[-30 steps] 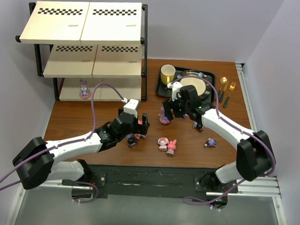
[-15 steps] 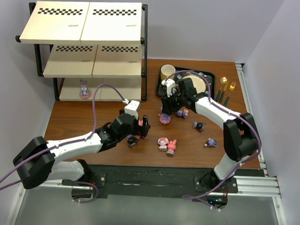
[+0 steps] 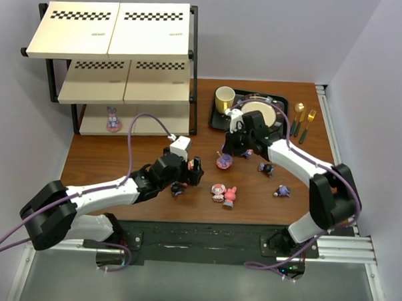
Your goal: Place and organize the plastic toys onto the shelf
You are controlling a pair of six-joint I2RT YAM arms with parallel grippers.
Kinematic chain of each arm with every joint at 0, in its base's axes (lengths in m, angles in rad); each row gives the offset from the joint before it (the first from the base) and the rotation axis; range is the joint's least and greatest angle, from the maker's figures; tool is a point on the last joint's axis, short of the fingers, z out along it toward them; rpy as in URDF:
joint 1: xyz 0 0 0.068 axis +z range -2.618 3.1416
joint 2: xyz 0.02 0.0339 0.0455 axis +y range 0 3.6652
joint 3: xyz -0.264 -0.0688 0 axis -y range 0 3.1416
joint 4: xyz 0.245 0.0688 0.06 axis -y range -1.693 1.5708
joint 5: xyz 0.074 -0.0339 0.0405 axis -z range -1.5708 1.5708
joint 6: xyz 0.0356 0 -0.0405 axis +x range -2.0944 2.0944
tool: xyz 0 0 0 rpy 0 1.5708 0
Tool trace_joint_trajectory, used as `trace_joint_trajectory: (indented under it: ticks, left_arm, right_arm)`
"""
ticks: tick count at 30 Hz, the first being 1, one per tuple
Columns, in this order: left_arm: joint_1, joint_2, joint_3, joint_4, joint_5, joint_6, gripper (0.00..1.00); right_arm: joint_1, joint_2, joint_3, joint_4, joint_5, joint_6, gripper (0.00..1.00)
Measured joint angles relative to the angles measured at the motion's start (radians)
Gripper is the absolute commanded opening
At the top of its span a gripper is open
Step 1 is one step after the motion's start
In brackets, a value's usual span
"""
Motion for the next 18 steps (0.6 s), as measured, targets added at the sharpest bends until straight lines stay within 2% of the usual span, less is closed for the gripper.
trace_joint_trajectory:
  ticks: [10,18]
  left_arm:
    - [-0.09,0.007,-0.004,0.108,-0.01,-0.035,0.96]
    - [-0.097,0.0,-0.087,0.256,-0.074,-0.293,0.91]
  right_arm:
    - [0.127,-0.336,-0.163,0.024,0.431,0.566,0.0]
    - [0.204,-0.473,-0.298,0.024,0.587,0.882,0.0]
